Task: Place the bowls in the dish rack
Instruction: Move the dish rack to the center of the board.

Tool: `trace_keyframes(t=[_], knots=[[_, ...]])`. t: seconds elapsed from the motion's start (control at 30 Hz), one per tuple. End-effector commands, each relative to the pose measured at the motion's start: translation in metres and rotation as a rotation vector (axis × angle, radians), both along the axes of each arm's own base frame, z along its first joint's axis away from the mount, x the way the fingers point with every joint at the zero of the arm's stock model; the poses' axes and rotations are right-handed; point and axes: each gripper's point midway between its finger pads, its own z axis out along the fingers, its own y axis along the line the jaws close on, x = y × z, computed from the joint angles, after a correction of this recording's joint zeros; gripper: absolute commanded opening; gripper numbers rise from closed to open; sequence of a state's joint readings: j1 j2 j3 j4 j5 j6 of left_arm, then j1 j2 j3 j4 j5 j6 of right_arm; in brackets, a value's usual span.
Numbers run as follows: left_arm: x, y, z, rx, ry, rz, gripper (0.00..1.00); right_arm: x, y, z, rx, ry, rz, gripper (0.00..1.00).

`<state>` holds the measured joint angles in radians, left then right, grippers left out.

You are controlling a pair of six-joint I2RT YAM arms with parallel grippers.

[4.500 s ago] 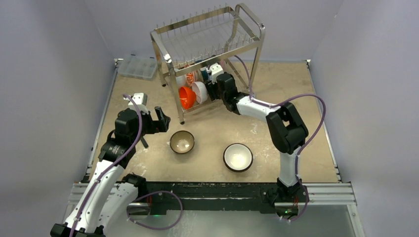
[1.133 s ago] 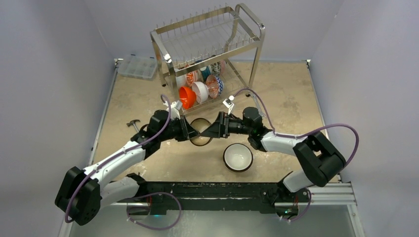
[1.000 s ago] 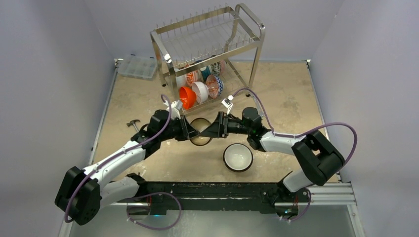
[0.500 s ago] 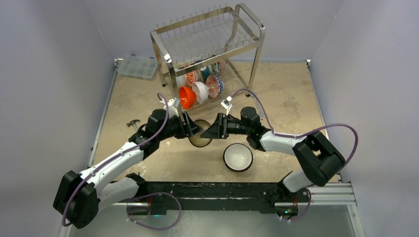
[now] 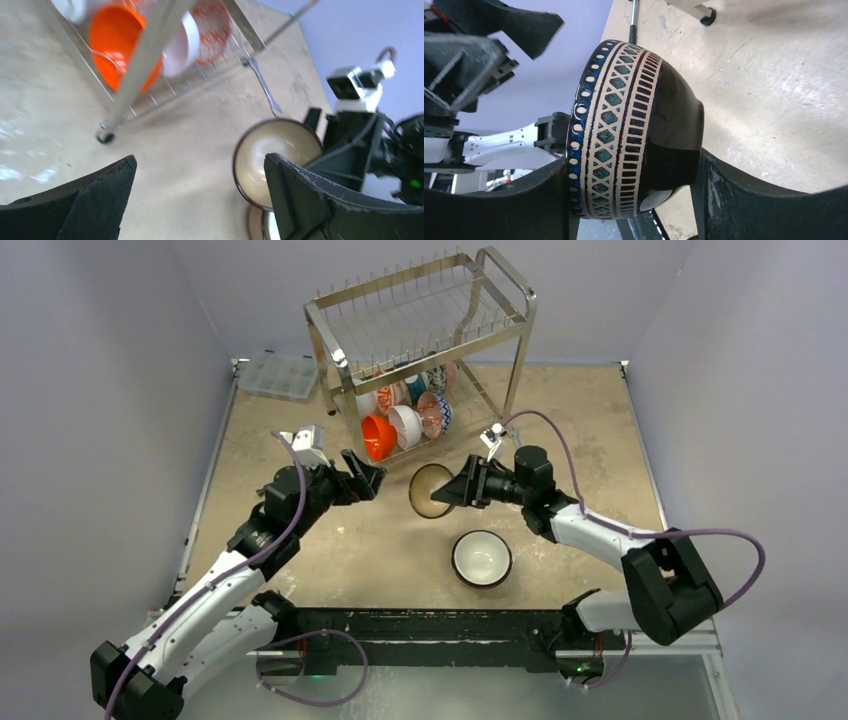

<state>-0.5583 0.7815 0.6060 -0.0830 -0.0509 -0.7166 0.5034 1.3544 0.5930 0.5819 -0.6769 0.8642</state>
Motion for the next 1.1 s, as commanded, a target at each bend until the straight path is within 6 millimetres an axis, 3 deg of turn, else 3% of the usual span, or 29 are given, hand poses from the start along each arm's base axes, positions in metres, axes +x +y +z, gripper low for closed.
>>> trace_keyframes(t=[0.0, 0.17, 0.33, 0.43, 0.53, 0.8, 1.07], knots=[[0.03, 0.038, 0.048, 0.174, -0.172, 0.185, 0.97, 0.005, -0.01, 0.023, 0.003, -0.116, -0.016, 0.0], [0.058, 0.039, 0.08, 0.279, -0.263, 0.226, 0.96, 0.006, -0.015, 0.024, -0.012, -0.127, -0.035, 0.0], [0.091, 0.032, 0.093, 0.328, -0.298, 0.27, 0.89, 0.005, -0.017, 0.025, -0.016, -0.131, -0.037, 0.0], [0.106, 0.028, 0.091, 0.37, -0.294, 0.28, 0.78, 0.005, -0.019, 0.026, -0.025, -0.137, -0.046, 0.0], [0.112, 0.024, 0.089, 0.387, -0.302, 0.272, 0.61, 0.006, -0.022, 0.029, -0.042, -0.151, -0.064, 0.0], [0.09, 0.036, 0.087, 0.406, -0.307, 0.252, 0.0, 0.018, -0.028, 0.034, -0.119, -0.211, -0.103, 0.0], [0.055, 0.06, 0.086, 0.445, -0.257, 0.249, 0.0, 0.034, -0.028, 0.047, -0.167, -0.279, -0.113, 0.0]])
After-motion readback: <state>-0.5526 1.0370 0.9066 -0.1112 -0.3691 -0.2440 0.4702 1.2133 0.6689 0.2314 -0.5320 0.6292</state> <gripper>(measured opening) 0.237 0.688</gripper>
